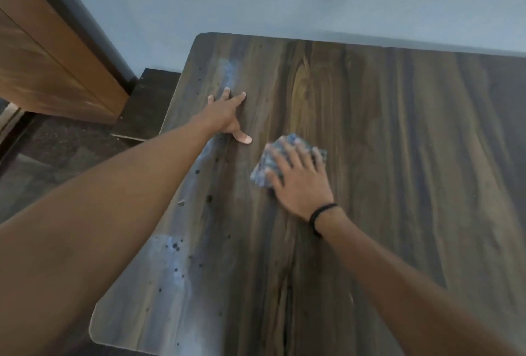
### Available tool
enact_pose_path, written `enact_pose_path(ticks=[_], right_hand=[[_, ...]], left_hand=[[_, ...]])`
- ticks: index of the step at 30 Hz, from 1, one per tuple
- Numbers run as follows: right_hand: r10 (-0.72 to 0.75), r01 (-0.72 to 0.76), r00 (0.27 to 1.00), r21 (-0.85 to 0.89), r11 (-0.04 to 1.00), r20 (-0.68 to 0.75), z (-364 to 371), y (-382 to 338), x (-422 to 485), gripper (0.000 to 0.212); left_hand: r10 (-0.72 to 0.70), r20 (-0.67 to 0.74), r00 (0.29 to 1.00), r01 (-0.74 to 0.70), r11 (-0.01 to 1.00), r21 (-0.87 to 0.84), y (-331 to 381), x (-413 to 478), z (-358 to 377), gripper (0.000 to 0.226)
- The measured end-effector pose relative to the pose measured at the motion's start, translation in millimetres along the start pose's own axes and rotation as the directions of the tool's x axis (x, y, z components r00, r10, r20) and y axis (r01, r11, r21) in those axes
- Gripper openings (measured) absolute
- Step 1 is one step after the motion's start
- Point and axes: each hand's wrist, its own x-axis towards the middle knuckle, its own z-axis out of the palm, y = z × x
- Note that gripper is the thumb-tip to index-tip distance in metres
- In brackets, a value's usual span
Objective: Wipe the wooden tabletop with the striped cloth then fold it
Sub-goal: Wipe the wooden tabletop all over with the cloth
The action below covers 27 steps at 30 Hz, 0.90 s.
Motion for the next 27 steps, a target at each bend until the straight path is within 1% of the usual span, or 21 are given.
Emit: enact_pose_path(ticks=[1, 3, 5, 7, 8, 9, 10, 12, 13, 14, 15, 16, 18, 19, 20, 22, 23, 24, 25, 26, 27], right_hand=[[-0.098, 0.098, 0.994, -0.006, 0.995, 0.038, 2, -5, -25, 0.059], [-0.128, 0.129, 0.990, -0.008, 0.992, 0.055, -4, 7, -39, 0.058], [0.037, -0.036, 0.999, -0.012, 0.999, 0.017, -10, 27, -16, 0.057], [0.268, -0.267, 0.963, 0.037, 0.963, -0.022, -9, 26, 8, 0.056], [0.322, -0.319, 0.945, 0.065, 0.946, -0.051, -4, 10, 11, 0.056], [0.314, -0.309, 0.946, 0.070, 0.949, -0.076, 3, -11, 4, 0.056], [0.222, -0.218, 0.971, 0.059, 0.974, -0.084, 11, -33, -10, 0.056], [-0.036, 0.037, 0.999, 0.012, 0.999, -0.039, 20, -57, -52, 0.056], [-0.109, 0.109, 0.994, -0.002, 0.994, -0.002, 17, -52, -66, 0.055], [-0.125, 0.125, 0.992, -0.013, 0.992, 0.008, 15, -39, -68, 0.055], [-0.072, 0.072, 0.997, -0.022, 0.997, -0.008, 12, -24, -62, 0.055], [0.037, -0.037, 0.999, -0.011, 0.999, -0.032, 7, -10, -50, 0.056], [0.283, -0.282, 0.959, 0.047, 0.958, -0.025, -1, 0, -29, 0.056], [0.340, -0.338, 0.940, 0.068, 0.939, -0.020, 0, -10, -25, 0.057], [0.311, -0.309, 0.950, 0.070, 0.948, -0.012, 2, -26, -28, 0.058], [0.072, -0.073, 0.997, 0.034, 0.997, 0.036, 6, -51, -58, 0.057], [-0.065, 0.064, 0.996, 0.015, 0.998, 0.057, 8, -53, -79, 0.057], [-0.136, 0.138, 0.987, -0.008, 0.990, 0.088, 7, -46, -95, 0.057], [-0.152, 0.155, 0.983, -0.026, 0.988, 0.105, 4, -32, -98, 0.057], [-0.100, 0.104, 0.990, -0.032, 0.994, 0.098, 2, -17, -92, 0.058], [0.016, -0.015, 0.998, -0.020, 1.000, 0.061, -1, -4, -80, 0.059]], left_hand=[[0.006, -0.008, 1.000, -0.006, 1.000, 0.003, 0, -1, 1, 0.130], [0.012, -0.028, 1.000, -0.012, 1.000, 0.003, -1, -1, 3, 0.129], [0.023, -0.048, 0.999, -0.024, 1.000, -0.013, -3, -2, 4, 0.127], [0.028, -0.062, 0.998, -0.029, 0.999, -0.014, -4, -5, 6, 0.124], [0.021, -0.065, 0.998, -0.022, 1.000, -0.004, -4, -6, 8, 0.123], [0.010, -0.067, 0.998, -0.010, 1.000, 0.011, -4, -7, 11, 0.122], [0.004, -0.076, 0.997, -0.001, 0.999, 0.033, -4, -8, 15, 0.123], [0.000, -0.087, 0.996, 0.007, 0.997, 0.073, -8, -14, 19, 0.128], [-0.002, -0.080, 0.997, 0.008, 0.997, 0.071, -10, -19, 20, 0.130], [-0.007, -0.062, 0.998, 0.010, 0.998, 0.055, -12, -25, 19, 0.130], [-0.012, -0.036, 0.999, 0.014, 0.999, 0.036, -14, -32, 19, 0.129], [-0.018, -0.007, 1.000, 0.019, 0.999, 0.029, -15, -40, 19, 0.128], [-0.027, 0.034, 0.999, 0.026, 0.999, 0.028, -19, -46, 24, 0.130], [-0.029, 0.041, 0.999, 0.028, 0.999, 0.019, -21, -47, 26, 0.132], [-0.031, 0.041, 0.999, 0.030, 1.000, 0.008, -22, -48, 28, 0.133], [-0.035, 0.037, 0.999, 0.035, 0.999, -0.002, -21, -48, 30, 0.134], [-0.033, 0.036, 0.999, 0.033, 0.999, 0.000, -20, -49, 31, 0.133], [-0.033, 0.033, 0.999, 0.033, 0.999, 0.001, -19, -51, 30, 0.132], [-0.034, 0.027, 0.999, 0.034, 0.999, -0.001, -19, -51, 30, 0.131], [-0.034, 0.020, 0.999, 0.034, 0.999, -0.001, -19, -51, 30, 0.131], [-0.033, 0.010, 0.999, 0.033, 0.999, -0.001, -19, -51, 30, 0.130]])
